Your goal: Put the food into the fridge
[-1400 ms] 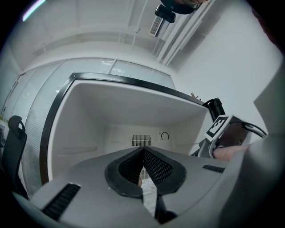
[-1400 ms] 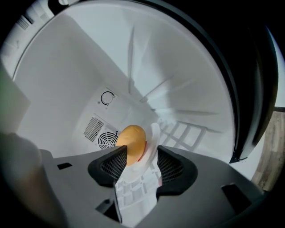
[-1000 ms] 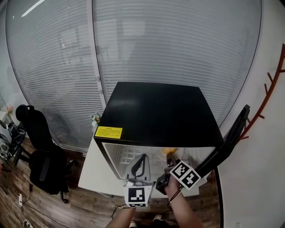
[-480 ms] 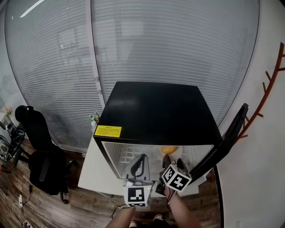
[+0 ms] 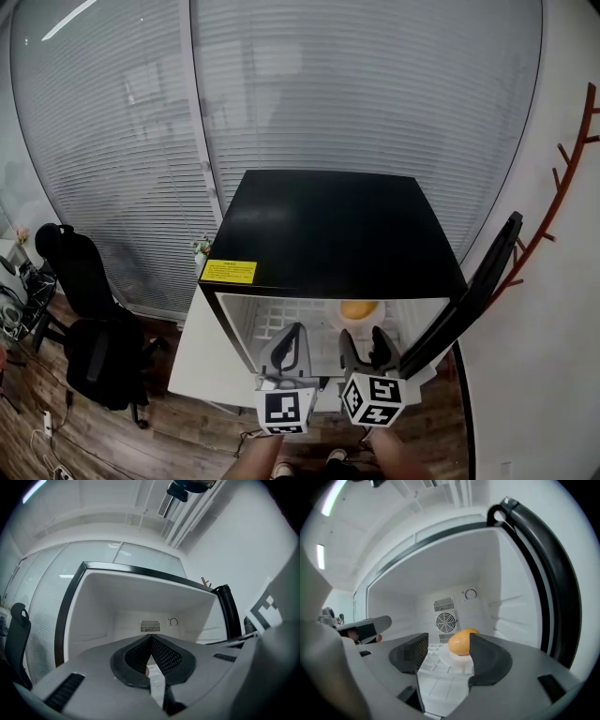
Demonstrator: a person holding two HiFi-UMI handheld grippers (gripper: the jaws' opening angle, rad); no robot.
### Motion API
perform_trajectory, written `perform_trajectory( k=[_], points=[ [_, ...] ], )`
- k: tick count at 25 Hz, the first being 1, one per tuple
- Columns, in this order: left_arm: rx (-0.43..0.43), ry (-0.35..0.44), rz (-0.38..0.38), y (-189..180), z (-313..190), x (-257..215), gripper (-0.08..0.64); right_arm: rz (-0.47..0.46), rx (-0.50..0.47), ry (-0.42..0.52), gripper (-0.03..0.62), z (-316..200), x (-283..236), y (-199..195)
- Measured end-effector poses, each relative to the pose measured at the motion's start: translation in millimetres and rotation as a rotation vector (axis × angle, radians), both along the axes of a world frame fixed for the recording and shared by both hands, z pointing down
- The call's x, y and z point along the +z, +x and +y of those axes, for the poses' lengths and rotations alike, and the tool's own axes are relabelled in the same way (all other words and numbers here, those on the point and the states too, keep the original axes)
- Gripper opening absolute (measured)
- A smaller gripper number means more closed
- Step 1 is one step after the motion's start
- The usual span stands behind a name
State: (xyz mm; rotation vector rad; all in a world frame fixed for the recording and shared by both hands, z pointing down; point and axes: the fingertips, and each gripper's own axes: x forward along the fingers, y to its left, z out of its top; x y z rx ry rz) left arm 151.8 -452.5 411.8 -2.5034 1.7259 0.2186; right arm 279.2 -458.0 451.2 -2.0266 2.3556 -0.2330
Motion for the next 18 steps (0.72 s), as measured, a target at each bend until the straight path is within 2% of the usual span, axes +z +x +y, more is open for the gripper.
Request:
perform_trajectory(
  k=[4,8,12,14,18],
  points=[
    [0.007,-0.008,-0.018,-0.3,7.7,2.0,0.026,0.042,-0.045,0.137,0.285,22.3,-26.9,-6.2],
    [0.011,-0.011,-0.012,-1.9,17.5,2.0,0.025,0.08,-0.051,0.248,0.28,42.3,-43.2,-6.3],
    [0.017,-0.021,-0.002,-2.5,27.8,2.0,0.026,0.066,-0.048,0.299,0.19,55.8,-49.9,-0.1],
    [0.015,-0.028,-0.012,-3.2,31.2,4.3,0.026,0.078,-0.048,0.307,0.168,60.0,-51.5,1.1],
    [0.016,-0.031,-0.026,-4.3,35.6,9.8,0.025,0.081,-0.037,0.308,0.084,65.6,-51.0,3.8]
  ],
)
